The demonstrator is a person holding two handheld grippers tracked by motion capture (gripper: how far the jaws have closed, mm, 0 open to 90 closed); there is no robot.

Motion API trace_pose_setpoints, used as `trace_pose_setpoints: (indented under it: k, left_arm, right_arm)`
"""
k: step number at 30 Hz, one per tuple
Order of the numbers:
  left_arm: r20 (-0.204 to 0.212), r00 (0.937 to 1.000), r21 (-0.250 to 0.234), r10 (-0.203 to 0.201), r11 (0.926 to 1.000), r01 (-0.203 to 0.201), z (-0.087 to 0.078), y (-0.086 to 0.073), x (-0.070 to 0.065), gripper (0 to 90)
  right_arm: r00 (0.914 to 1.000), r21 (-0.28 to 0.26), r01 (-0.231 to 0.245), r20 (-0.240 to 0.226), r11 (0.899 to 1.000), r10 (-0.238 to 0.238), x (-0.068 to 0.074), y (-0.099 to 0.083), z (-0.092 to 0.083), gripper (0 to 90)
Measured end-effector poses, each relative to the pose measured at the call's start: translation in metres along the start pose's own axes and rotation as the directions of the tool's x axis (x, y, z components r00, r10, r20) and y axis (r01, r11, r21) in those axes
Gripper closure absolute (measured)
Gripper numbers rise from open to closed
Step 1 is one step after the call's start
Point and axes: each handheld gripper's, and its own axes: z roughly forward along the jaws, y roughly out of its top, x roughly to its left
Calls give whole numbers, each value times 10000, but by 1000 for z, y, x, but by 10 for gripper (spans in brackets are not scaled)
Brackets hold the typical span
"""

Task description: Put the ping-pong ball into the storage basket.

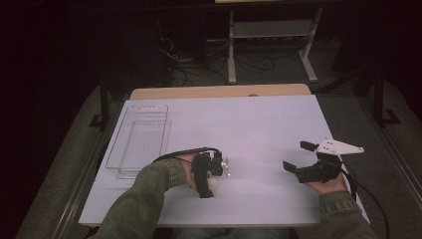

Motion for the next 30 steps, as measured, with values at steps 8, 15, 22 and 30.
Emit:
trace_pose_setpoints:
  k: [8,15,22,30]
  left_arm:
    - [9,10000,59,69,10000,-69,0,1,0,290]
    - [125,9999,231,45,9997,-48,3,2,1,338]
    - [-28,9997,299,241,9993,-240,1,6,2,410]
    - [107,9997,545,220,9983,-225,3,8,5,451]
  right_arm:
    - [10000,26,-10,11,10000,10,0,0,0,0]
    - [10000,44,-6,14,10000,6,0,0,0,0]
    - [10000,41,-20,-18,10000,20,0,0,0,0]
    - [10000,33,-10,-20,10000,10,-1,0,0,0]
